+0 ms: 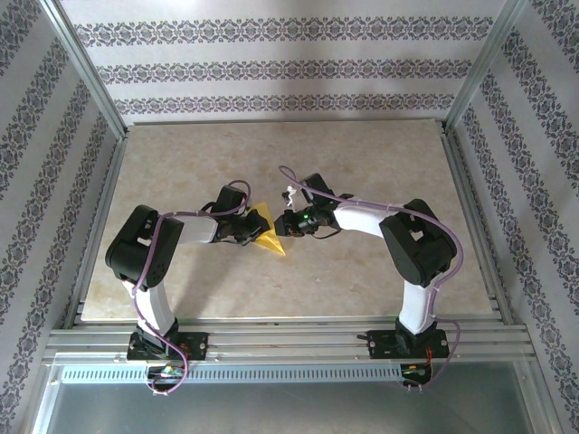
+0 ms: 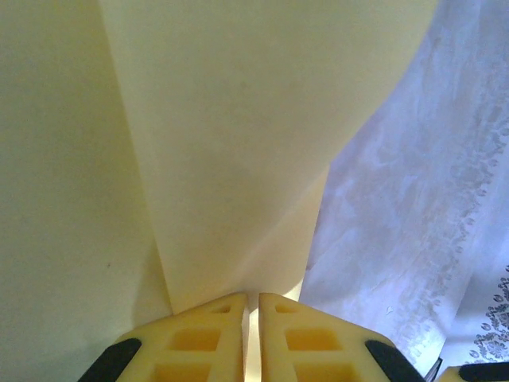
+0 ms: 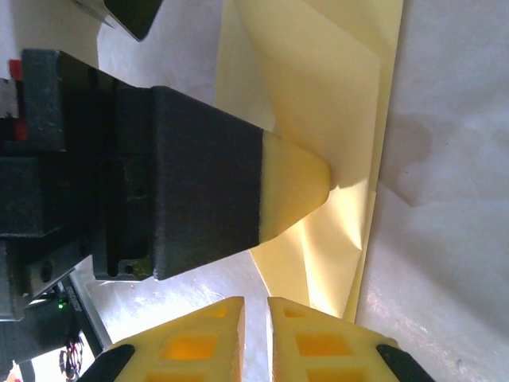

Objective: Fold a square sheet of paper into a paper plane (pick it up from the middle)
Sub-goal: Fourth fold the wing at the center of the table.

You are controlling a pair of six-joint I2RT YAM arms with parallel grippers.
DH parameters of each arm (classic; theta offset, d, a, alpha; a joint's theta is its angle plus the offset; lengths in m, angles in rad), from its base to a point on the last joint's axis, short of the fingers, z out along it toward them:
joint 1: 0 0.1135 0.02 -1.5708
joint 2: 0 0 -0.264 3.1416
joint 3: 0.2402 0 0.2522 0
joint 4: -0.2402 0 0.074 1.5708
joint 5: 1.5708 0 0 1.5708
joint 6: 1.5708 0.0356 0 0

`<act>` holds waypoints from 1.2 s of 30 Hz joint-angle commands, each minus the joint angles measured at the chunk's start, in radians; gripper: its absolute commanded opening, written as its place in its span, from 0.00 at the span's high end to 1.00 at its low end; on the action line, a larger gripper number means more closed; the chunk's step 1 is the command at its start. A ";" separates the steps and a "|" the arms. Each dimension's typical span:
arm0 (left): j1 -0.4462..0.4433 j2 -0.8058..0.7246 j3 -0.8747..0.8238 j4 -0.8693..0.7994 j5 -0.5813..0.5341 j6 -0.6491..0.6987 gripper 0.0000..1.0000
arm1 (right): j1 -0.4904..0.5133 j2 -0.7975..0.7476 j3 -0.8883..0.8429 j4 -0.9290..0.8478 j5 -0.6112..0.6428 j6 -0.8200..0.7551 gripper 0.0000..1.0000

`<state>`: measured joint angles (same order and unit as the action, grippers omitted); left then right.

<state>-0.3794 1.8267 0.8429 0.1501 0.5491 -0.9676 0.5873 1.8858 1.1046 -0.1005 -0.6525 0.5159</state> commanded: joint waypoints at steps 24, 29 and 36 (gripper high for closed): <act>0.014 0.086 0.008 -0.216 -0.131 0.021 0.88 | 0.056 0.089 -0.029 -0.107 0.042 -0.017 0.89; 0.013 0.085 0.011 -0.265 -0.163 0.018 0.89 | 0.060 0.066 -0.064 -0.132 0.035 -0.031 0.90; 0.013 0.086 0.008 -0.261 -0.154 0.021 0.89 | 0.061 0.009 -0.130 -0.151 0.029 -0.037 0.90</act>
<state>-0.3794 1.8423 0.8886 0.0677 0.5385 -0.9676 0.6331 1.9232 1.0267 -0.1314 -0.6205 0.4973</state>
